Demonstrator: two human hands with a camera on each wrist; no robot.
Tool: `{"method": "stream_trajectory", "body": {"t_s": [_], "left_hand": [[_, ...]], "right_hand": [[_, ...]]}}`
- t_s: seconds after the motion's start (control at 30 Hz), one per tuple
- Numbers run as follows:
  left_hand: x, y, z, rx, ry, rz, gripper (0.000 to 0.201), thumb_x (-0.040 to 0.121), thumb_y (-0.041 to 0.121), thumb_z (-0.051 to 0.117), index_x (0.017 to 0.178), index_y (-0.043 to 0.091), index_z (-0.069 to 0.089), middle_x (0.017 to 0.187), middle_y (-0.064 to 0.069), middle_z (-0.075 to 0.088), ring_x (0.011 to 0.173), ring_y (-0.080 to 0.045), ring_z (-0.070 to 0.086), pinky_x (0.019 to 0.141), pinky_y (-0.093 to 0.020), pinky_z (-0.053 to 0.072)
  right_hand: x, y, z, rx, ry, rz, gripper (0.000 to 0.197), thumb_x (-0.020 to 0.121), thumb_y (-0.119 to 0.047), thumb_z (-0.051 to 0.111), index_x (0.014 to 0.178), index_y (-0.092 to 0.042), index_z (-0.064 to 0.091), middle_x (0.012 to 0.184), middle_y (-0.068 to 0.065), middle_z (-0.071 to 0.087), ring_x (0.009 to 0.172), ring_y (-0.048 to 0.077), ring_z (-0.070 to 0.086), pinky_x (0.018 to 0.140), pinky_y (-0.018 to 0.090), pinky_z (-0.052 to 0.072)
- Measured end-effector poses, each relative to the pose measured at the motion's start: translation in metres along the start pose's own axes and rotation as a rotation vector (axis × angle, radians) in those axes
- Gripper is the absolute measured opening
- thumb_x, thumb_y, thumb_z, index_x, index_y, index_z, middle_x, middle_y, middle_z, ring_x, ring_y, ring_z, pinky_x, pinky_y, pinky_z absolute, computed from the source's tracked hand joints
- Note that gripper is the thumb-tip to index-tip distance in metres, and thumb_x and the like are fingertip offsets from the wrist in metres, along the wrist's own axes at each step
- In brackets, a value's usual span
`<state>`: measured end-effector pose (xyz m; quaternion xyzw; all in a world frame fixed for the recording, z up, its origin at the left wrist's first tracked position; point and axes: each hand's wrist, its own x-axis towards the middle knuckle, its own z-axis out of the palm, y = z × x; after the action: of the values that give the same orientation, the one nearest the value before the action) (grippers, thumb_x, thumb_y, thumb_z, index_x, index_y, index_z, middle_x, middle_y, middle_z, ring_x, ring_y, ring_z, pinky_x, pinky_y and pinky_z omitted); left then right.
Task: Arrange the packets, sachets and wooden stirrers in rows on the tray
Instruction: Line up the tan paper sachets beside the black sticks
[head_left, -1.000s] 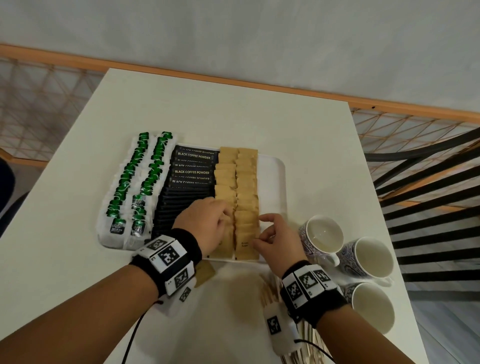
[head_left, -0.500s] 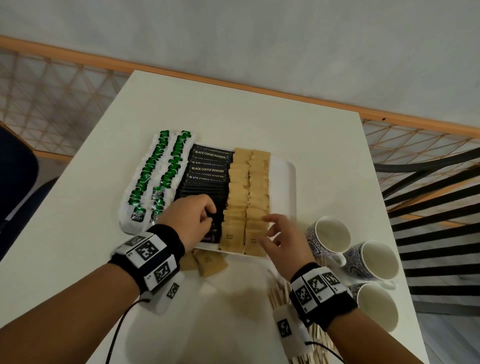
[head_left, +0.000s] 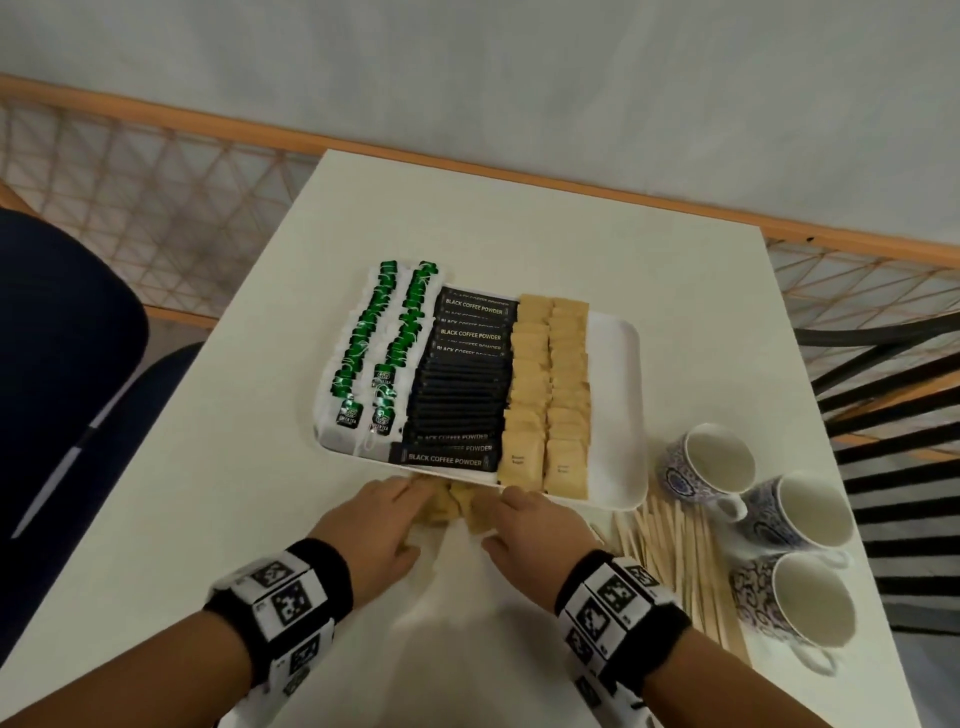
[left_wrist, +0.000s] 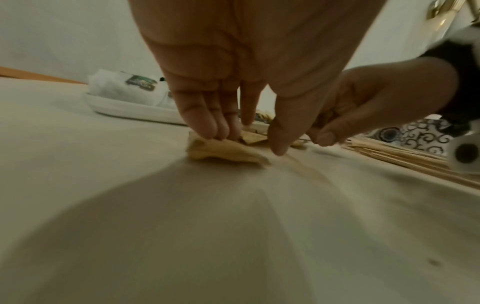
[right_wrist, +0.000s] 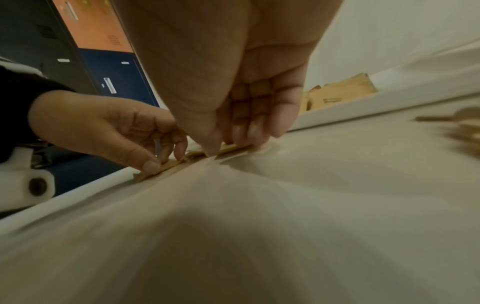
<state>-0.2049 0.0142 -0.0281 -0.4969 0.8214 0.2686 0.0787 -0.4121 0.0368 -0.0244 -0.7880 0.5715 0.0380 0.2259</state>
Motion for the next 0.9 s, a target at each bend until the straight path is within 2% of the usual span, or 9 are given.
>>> {"method": "stream_trajectory", "body": {"t_s": [0.13, 0.23, 0.33, 0.43, 0.5, 0.57, 0.67, 0.73, 0.9], "left_hand": [[-0.006, -0.005, 0.007, -0.021, 0.047, 0.049, 0.053, 0.081, 0.029, 0.06, 0.131, 0.027, 0.043, 0.124, 0.003, 0.04, 0.112, -0.019, 0.044, 0.086, -0.032, 0.048], [-0.005, -0.012, 0.009, 0.059, 0.109, 0.105, 0.068, 0.06, 0.036, 0.069, 0.123, 0.023, 0.049, 0.121, -0.001, 0.046, 0.095, -0.025, 0.059, 0.069, -0.032, 0.056], [-0.004, -0.015, 0.011, 0.121, 0.12, 0.154, 0.07, 0.062, 0.045, 0.053, 0.128, 0.02, 0.048, 0.126, 0.001, 0.049, 0.095, -0.021, 0.059, 0.07, -0.031, 0.056], [-0.007, -0.015, 0.009, 0.17, 0.13, 0.206, 0.06, 0.065, 0.043, 0.045, 0.121, 0.023, 0.054, 0.121, 0.002, 0.057, 0.094, -0.02, 0.06, 0.073, -0.029, 0.054], [-0.012, -0.015, 0.007, 0.163, 0.129, 0.237, 0.056, 0.066, 0.042, 0.044, 0.119, 0.025, 0.054, 0.114, 0.005, 0.06, 0.093, -0.017, 0.06, 0.073, -0.027, 0.053], [-0.014, -0.018, 0.004, 0.127, 0.115, 0.245, 0.059, 0.065, 0.043, 0.047, 0.122, 0.028, 0.05, 0.111, 0.008, 0.057, 0.096, -0.015, 0.058, 0.076, -0.027, 0.052], [-0.018, -0.023, -0.003, 0.052, 0.112, 0.149, 0.073, 0.066, 0.049, 0.061, 0.133, 0.03, 0.041, 0.122, 0.006, 0.049, 0.11, -0.018, 0.053, 0.088, -0.031, 0.048], [-0.022, -0.029, -0.009, 0.032, 0.051, -0.013, 0.08, 0.07, 0.056, 0.065, 0.138, 0.03, 0.033, 0.131, 0.007, 0.037, 0.119, -0.017, 0.041, 0.097, -0.029, 0.042], [-0.026, -0.04, -0.008, -0.021, -0.049, -0.153, 0.07, 0.069, 0.058, 0.071, 0.125, 0.031, 0.038, 0.111, 0.01, 0.031, 0.104, -0.012, 0.042, 0.083, -0.029, 0.047]], "right_hand": [[-0.004, -0.007, 0.003, -0.024, 0.011, 0.015, 0.035, 0.093, -0.027, 0.046, 0.127, -0.019, 0.053, 0.123, 0.004, 0.047, 0.115, 0.026, 0.045, 0.077, 0.036, 0.044], [-0.003, -0.01, 0.006, -0.009, 0.068, 0.001, 0.028, 0.088, -0.026, 0.055, 0.114, -0.016, 0.062, 0.124, 0.003, 0.05, 0.111, 0.027, 0.05, 0.074, 0.039, 0.051], [-0.003, -0.015, 0.009, -0.016, 0.057, -0.005, 0.045, 0.06, -0.026, 0.079, 0.102, -0.021, 0.065, 0.108, -0.002, 0.063, 0.083, 0.022, 0.064, 0.048, 0.027, 0.05], [0.0, -0.02, 0.016, -0.052, 0.066, -0.015, 0.058, 0.046, -0.028, 0.087, 0.1, -0.025, 0.068, 0.097, -0.008, 0.067, 0.066, 0.015, 0.064, 0.04, 0.022, 0.045], [-0.001, -0.024, 0.018, -0.072, 0.095, -0.063, 0.045, 0.054, -0.03, 0.081, 0.098, -0.026, 0.07, 0.09, -0.008, 0.067, 0.062, 0.015, 0.063, 0.041, 0.022, 0.045], [-0.004, -0.029, 0.015, -0.037, 0.094, -0.048, 0.031, 0.072, -0.034, 0.061, 0.101, -0.027, 0.07, 0.089, -0.005, 0.064, 0.068, 0.017, 0.063, 0.046, 0.025, 0.049], [-0.005, -0.029, 0.011, 0.116, 0.014, 0.077, 0.045, 0.087, -0.042, 0.053, 0.131, -0.03, 0.051, 0.122, -0.004, 0.05, 0.109, 0.018, 0.051, 0.08, 0.033, 0.051], [-0.005, -0.025, 0.009, 0.19, 0.018, 0.115, 0.059, 0.085, -0.048, 0.058, 0.139, -0.032, 0.04, 0.129, -0.008, 0.041, 0.118, 0.013, 0.043, 0.088, 0.031, 0.047], [0.006, -0.022, 0.01, 0.147, -0.047, 0.156, 0.076, 0.076, -0.053, 0.068, 0.14, -0.032, 0.033, 0.129, -0.008, 0.037, 0.119, 0.013, 0.041, 0.091, 0.034, 0.047]]}}
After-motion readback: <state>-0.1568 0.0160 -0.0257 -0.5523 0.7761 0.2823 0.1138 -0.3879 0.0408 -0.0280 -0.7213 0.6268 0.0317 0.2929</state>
